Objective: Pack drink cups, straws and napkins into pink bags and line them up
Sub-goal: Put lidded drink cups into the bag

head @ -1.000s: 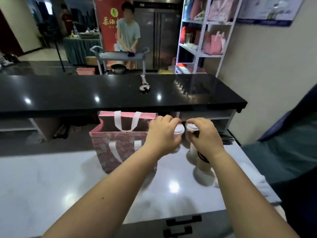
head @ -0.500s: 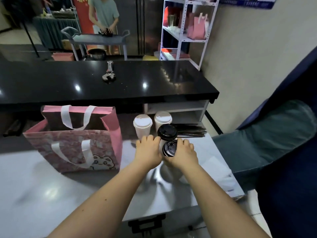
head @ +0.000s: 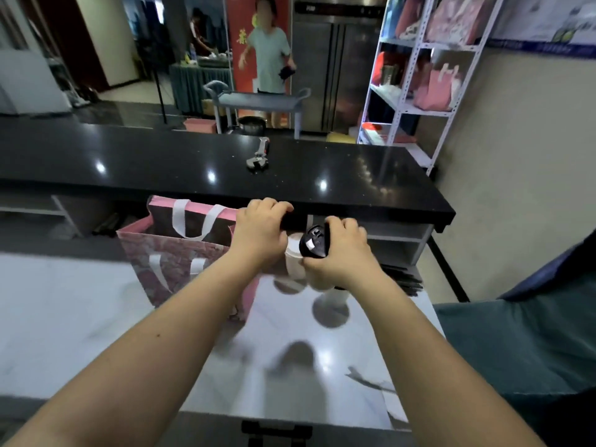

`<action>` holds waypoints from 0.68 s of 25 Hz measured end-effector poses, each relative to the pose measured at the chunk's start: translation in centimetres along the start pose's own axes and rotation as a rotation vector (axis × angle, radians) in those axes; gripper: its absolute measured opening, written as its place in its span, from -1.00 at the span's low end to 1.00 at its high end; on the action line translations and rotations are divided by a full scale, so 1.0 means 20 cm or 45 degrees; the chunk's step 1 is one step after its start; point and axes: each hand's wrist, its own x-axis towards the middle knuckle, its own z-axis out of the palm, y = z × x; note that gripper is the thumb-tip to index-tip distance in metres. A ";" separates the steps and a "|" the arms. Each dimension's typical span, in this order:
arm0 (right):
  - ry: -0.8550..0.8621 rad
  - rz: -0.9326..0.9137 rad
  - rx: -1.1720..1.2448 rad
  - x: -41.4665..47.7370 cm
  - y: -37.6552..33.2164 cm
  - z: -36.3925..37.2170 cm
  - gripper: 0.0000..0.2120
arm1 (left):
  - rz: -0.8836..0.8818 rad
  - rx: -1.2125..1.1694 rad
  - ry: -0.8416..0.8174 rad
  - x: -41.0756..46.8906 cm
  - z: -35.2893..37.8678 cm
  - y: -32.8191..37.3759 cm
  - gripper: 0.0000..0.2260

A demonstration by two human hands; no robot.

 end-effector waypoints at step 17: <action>-0.063 -0.466 0.060 0.51 -1.15 0.28 -0.24 | -0.287 -0.139 -0.311 0.02 -0.40 -1.26 -0.85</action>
